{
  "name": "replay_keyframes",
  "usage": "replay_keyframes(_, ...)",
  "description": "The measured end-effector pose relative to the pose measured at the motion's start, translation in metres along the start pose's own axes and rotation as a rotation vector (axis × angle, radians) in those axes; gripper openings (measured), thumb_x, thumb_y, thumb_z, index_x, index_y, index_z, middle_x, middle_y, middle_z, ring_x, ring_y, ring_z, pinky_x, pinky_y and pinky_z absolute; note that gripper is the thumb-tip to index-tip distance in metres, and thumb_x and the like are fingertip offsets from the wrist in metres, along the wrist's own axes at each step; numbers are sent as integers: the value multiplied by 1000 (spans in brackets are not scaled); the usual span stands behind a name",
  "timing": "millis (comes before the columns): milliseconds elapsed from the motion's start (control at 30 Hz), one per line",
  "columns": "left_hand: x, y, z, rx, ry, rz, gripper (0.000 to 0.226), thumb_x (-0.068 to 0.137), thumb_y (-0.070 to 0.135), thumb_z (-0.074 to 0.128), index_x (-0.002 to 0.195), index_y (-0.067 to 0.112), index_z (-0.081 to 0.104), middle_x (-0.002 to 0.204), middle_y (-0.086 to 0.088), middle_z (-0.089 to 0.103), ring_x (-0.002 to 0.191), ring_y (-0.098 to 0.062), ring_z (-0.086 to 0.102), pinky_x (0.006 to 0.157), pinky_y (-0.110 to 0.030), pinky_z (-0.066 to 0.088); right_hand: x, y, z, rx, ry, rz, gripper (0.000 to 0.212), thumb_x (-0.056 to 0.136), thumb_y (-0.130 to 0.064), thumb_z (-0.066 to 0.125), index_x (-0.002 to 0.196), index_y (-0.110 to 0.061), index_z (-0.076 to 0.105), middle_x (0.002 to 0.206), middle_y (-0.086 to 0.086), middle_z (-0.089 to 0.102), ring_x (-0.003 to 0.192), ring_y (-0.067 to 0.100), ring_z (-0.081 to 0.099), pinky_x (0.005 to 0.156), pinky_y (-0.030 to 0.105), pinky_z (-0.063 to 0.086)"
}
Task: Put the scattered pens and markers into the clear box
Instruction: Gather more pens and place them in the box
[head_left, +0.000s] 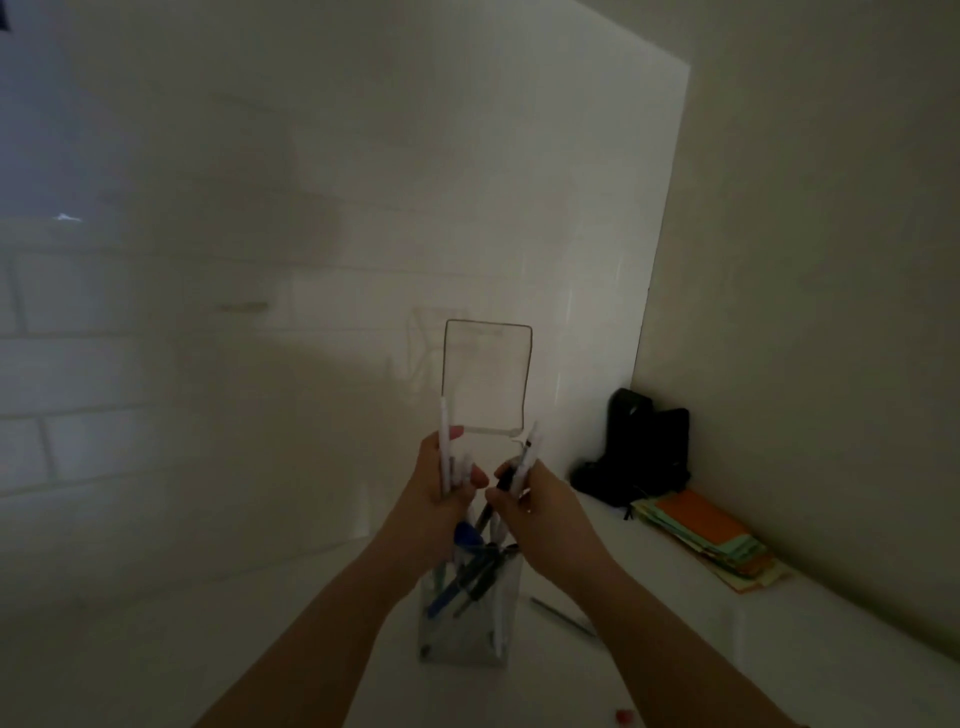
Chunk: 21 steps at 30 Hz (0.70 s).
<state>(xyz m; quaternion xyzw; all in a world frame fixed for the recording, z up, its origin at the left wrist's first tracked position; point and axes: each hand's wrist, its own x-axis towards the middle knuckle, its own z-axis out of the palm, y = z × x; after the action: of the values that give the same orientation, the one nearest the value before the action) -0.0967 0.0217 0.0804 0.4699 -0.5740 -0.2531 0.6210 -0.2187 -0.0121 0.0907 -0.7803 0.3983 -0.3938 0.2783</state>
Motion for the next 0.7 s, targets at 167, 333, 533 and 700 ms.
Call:
replay_keyframes(167,-2,-2,-2,-18,15,4,51,88,7,49,130,26,27,103,-12,58,84,-7,58,64,-4,49,6,-7,-3,-48,67,-29,37,82,-24,62,111,-14,42,95,4,60,81,12,57,61,13,43)
replay_keyframes(333,-4,-6,-3,-36,31,74,55,89,4,47,125,39,24,103,3,51,89,-6,59,67,-9,51,3,-9,-5,-122,18,-84,65,76,-14,70,125,-18,28,90,-2,51,73,10,54,62,13,44)
replay_keyframes(533,-12,-11,-4,464,44,132,31,93,5,35,113,14,55,107,1,59,90,1,55,81,-8,42,5,3,-5,-289,30,-205,39,92,-16,46,130,-22,39,106,7,61,89,9,56,76,14,39)
replay_keyframes(700,-32,-19,2,789,-130,158,33,96,22,31,125,17,46,125,-5,54,115,-16,45,90,-14,25,-6,15,-9,-267,-132,-205,31,92,-7,39,114,-18,57,116,6,61,105,12,54,83,3,35)
